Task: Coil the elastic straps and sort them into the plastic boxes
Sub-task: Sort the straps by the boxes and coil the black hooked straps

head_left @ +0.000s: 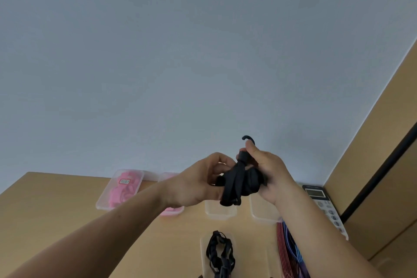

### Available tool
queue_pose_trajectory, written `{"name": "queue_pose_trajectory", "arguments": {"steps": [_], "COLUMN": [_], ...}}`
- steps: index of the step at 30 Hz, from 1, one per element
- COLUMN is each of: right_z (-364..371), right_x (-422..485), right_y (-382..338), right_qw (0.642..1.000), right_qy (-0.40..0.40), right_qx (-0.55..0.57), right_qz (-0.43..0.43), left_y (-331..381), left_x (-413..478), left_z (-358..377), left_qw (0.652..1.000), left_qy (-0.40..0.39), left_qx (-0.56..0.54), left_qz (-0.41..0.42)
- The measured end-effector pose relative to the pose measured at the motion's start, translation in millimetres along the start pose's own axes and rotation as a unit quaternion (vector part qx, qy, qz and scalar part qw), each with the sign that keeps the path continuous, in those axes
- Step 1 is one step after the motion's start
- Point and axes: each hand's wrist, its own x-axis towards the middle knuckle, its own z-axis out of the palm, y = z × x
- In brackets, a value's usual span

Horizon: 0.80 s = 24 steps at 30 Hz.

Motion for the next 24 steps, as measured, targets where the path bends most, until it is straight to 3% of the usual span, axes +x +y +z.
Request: {"name": "queue_pose_trajectory", "arguments": {"steps": [3, 5, 7, 12, 14, 20, 24], "right_z": [1.5, 1.8, 3.8, 21.5, 26.5, 19.9, 12.9], "right_x": [0.5, -0.1, -0.5, -6.9, -8.8, -3.7, -4.9], "right_y": [10.8, 19.6, 24.5, 29.2, 34.3, 44.5, 47.5], "right_qw": [0.992, 0.983, 0.979, 0.979, 0.969, 0.943, 0.918], "right_qy": [-0.021, -0.014, 0.006, 0.075, 0.100, 0.109, 0.101], "right_qx": [0.115, 0.184, 0.200, -0.054, -0.077, -0.141, -0.212], "right_qz": [0.045, 0.020, -0.036, -0.184, -0.213, -0.281, -0.320], "left_y": [0.0, 0.7, 1.9, -3.4, -5.7, -10.9, -1.4], "left_x": [2.8, 7.3, 12.6, 20.0, 21.0, 17.3, 9.8], "left_z": [-3.9, -7.5, -7.5, -0.7, 3.2, 11.3, -3.1], "left_qw": [0.991, 0.972, 0.968, 0.966, 0.958, 0.965, 0.987], "left_qy": [0.047, 0.089, 0.137, 0.251, 0.283, 0.258, 0.131], "left_qx": [-0.124, -0.208, -0.198, -0.049, 0.014, 0.034, -0.064], "left_qz": [0.031, 0.063, 0.073, 0.047, 0.048, -0.004, -0.066]}}
